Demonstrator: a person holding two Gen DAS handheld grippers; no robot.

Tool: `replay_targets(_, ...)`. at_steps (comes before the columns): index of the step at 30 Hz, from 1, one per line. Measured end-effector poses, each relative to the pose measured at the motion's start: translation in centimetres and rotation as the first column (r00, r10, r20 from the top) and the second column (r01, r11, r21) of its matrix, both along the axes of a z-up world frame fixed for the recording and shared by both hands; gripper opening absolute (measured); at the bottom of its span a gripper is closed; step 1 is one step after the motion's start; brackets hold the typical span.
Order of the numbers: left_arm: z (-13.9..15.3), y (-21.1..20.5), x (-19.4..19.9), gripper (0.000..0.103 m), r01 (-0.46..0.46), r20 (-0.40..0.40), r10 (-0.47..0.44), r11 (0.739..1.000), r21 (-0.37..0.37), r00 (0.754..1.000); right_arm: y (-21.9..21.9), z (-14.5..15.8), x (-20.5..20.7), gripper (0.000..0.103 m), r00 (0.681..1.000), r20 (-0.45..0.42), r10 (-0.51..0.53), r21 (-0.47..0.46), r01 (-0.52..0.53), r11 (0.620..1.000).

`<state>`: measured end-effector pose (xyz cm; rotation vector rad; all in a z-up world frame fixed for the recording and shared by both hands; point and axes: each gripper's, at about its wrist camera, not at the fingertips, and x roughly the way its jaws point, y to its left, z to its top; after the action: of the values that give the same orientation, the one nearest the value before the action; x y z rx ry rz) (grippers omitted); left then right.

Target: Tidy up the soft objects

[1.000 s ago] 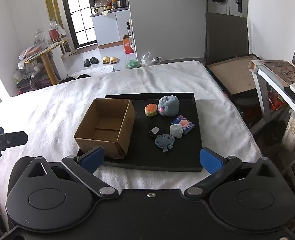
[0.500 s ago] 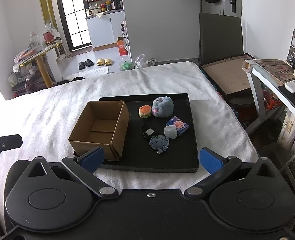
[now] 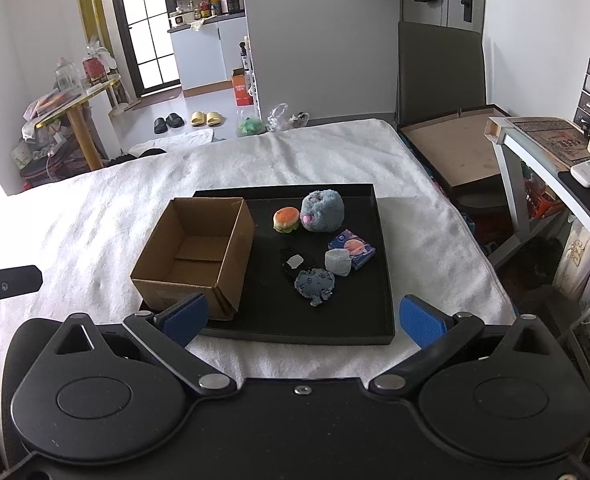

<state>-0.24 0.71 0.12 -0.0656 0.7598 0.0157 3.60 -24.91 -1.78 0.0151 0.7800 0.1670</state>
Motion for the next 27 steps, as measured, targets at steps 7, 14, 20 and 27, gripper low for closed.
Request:
replay_targets(7, -0.1, 0.0, 0.4, 0.101, 0.006, -0.004, -0.006, 1.000, 0.002, 1.000, 0.0, -0.1, 0.1, 0.103, 1.000, -0.004, -0.001, 0.000, 0.001, 1.000)
replay_targets(14, -0.6, -0.1, 1.2, 0.101, -0.005, -0.013, 0.005, 1.000, 0.000, 1.000, 0.0, -0.2, 0.1, 0.103, 1.000, -0.003, -0.002, -0.002, 0.002, 1.000)
replay_targets(20, -1.3, 0.5, 2.2, 0.101, -0.026, -0.014, 0.026, 1.000, -0.002, 1.000, -0.2, -0.9, 0.7, 0.103, 1.000, -0.013, -0.006, 0.010, 0.006, 1.000)
replay_targets(27, -2.9, 1.6, 4.1, 0.101, -0.066, -0.033, 0.065, 0.998, -0.008, 0.997, -0.4, -2.5, 2.6, 0.103, 1.000, -0.024, -0.014, 0.028, 0.014, 1.000)
